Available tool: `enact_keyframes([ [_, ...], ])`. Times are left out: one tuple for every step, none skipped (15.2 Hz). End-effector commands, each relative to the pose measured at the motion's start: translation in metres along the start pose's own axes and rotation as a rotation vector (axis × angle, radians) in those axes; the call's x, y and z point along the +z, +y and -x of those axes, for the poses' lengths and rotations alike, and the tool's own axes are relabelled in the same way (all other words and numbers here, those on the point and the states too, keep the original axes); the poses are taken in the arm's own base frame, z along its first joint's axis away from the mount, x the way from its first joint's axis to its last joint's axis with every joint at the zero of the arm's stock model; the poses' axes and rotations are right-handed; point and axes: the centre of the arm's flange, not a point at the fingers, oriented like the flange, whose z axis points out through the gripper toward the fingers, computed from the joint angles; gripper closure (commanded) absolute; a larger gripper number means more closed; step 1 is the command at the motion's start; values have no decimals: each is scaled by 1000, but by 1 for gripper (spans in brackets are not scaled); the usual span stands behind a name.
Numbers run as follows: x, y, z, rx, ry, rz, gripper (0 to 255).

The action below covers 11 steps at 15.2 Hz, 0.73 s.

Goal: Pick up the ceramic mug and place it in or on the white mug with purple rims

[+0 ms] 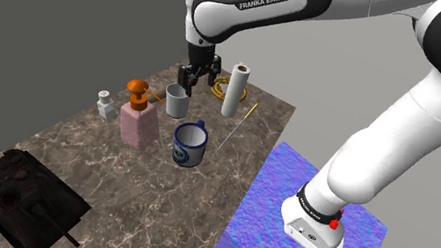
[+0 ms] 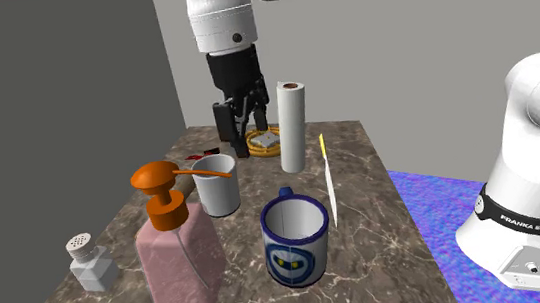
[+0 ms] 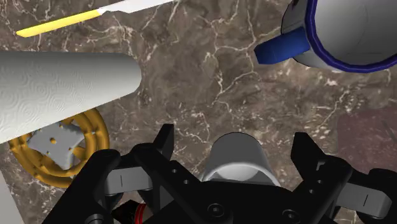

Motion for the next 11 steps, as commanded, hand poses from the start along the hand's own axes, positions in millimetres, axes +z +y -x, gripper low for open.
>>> enact_keyframes([
  [10,-14,-21,-9,12,0,0],
  [13,-21,-31,-14,17,1,0],
  [17,-28,-41,-18,23,2,0],
  [20,-35,-51,-23,28,3,0],
  [23,-42,-61,-27,34,3,0],
  [26,-49,-71,-32,39,4,0],
  [29,-56,-80,-36,45,5,0],
  [31,-59,-84,-38,47,5,0],
  [36,-59,-85,-38,47,5,0],
  [41,-59,-85,-38,47,5,0],
  [46,-59,-85,-38,47,5,0],
])
